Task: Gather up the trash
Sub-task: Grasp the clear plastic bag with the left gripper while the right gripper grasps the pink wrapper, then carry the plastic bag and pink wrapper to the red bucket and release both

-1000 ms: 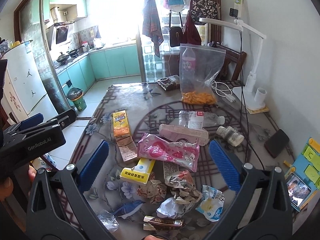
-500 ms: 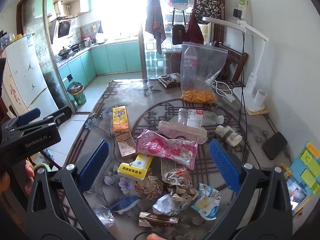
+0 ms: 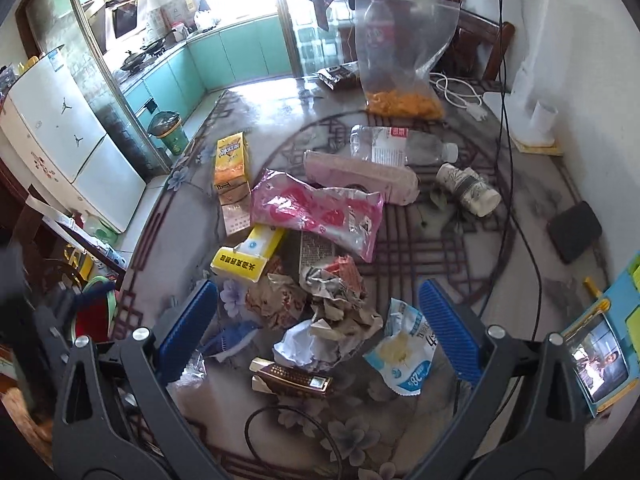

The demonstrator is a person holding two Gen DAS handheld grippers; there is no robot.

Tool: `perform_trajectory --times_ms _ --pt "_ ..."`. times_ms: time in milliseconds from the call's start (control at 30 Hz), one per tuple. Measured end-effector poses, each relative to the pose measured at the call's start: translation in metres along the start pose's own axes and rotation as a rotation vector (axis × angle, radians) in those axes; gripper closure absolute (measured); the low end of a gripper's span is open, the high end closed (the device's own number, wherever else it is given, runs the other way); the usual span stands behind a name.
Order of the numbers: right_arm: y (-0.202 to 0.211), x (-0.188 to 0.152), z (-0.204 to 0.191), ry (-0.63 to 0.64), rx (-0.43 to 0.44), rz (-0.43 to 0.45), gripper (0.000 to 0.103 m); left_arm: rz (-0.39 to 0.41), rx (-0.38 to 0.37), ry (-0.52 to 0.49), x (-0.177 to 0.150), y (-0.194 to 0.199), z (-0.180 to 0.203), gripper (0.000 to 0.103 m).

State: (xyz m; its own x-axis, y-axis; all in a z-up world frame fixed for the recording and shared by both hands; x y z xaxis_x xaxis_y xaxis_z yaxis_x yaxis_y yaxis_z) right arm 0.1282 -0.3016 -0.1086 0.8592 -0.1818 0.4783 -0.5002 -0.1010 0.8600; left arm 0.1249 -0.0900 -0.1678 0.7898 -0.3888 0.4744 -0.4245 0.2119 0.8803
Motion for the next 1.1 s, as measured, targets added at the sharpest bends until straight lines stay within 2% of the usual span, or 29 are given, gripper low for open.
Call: perform_trajectory --times_ms 133,233,333,400,433,467,500,533,567,600,700,867,933,1000,1067,1100 --pt "-0.012 -0.007 -0.002 0.025 0.002 -0.033 0.007 -0.099 0.029 0.121 -0.029 -0.023 -0.005 0.008" --pt "-0.026 -0.009 -0.005 0.058 -0.001 -0.052 0.007 -0.091 0.116 0.209 -0.043 -0.026 -0.018 0.008" --pt "-0.04 0.001 -0.009 0.117 -0.032 -0.043 0.007 -0.118 0.105 0.234 -0.052 -0.037 -0.018 0.009" --pt "-0.051 0.014 -0.014 0.184 -0.053 -0.037 0.007 -0.16 0.077 0.244 -0.06 -0.049 -0.016 0.026" --pt "-0.056 0.021 -0.016 0.212 -0.059 -0.035 0.007 -0.187 0.054 0.258 -0.065 -0.055 -0.016 0.044" --pt "-0.064 0.03 -0.019 0.245 -0.06 -0.039 0.007 -0.204 0.029 0.274 -0.069 -0.059 -0.016 0.053" --pt "-0.07 0.035 -0.019 0.264 -0.057 -0.048 0.007 -0.191 0.033 0.279 -0.07 -0.058 -0.02 0.057" --pt "-0.077 0.042 -0.021 0.287 -0.055 -0.063 0.007 -0.177 0.013 0.273 -0.069 -0.056 -0.019 0.077" --pt "-0.084 0.047 -0.021 0.309 -0.057 -0.076 0.007 -0.17 -0.002 0.275 -0.067 -0.054 -0.019 0.087" --pt "-0.093 0.052 -0.023 0.339 -0.066 -0.094 0.007 -0.156 -0.019 0.281 -0.064 -0.05 -0.02 0.09" --pt "-0.116 0.06 -0.027 0.42 -0.094 -0.146 0.007 -0.083 -0.04 0.309 -0.053 -0.032 -0.026 0.091" --pt "-0.144 0.059 -0.03 0.521 -0.162 -0.198 0.007 0.039 -0.027 0.347 -0.033 -0.006 -0.04 0.092" --pt "-0.155 0.056 -0.029 0.558 -0.204 -0.217 0.022 0.075 -0.025 0.369 -0.025 0.007 -0.048 0.092" --pt "-0.162 0.056 -0.028 0.57 -0.213 -0.247 0.062 0.096 -0.022 0.391 -0.017 0.012 -0.058 0.092" --pt "-0.165 0.053 -0.026 0.562 -0.211 -0.261 0.066 0.108 -0.034 0.429 -0.015 0.012 -0.061 0.092" --pt "-0.165 0.053 -0.026 0.56 -0.207 -0.256 0.072 0.109 -0.05 0.454 -0.015 0.014 -0.066 0.092"
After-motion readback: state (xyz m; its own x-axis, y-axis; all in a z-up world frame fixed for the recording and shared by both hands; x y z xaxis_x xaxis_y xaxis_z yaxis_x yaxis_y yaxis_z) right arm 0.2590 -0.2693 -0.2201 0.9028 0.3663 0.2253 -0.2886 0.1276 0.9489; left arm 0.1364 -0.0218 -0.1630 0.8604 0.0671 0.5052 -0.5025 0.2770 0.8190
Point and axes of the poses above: each gripper's, at about its wrist camera, not at the fingertips, and y roughly against the way its jaws point, z to its right, x to its top, the point moved 4 cm from there along -y, roughly the way its jaws point, and after that the axes turned 5 degrees about -z, right-handed, at the moved point
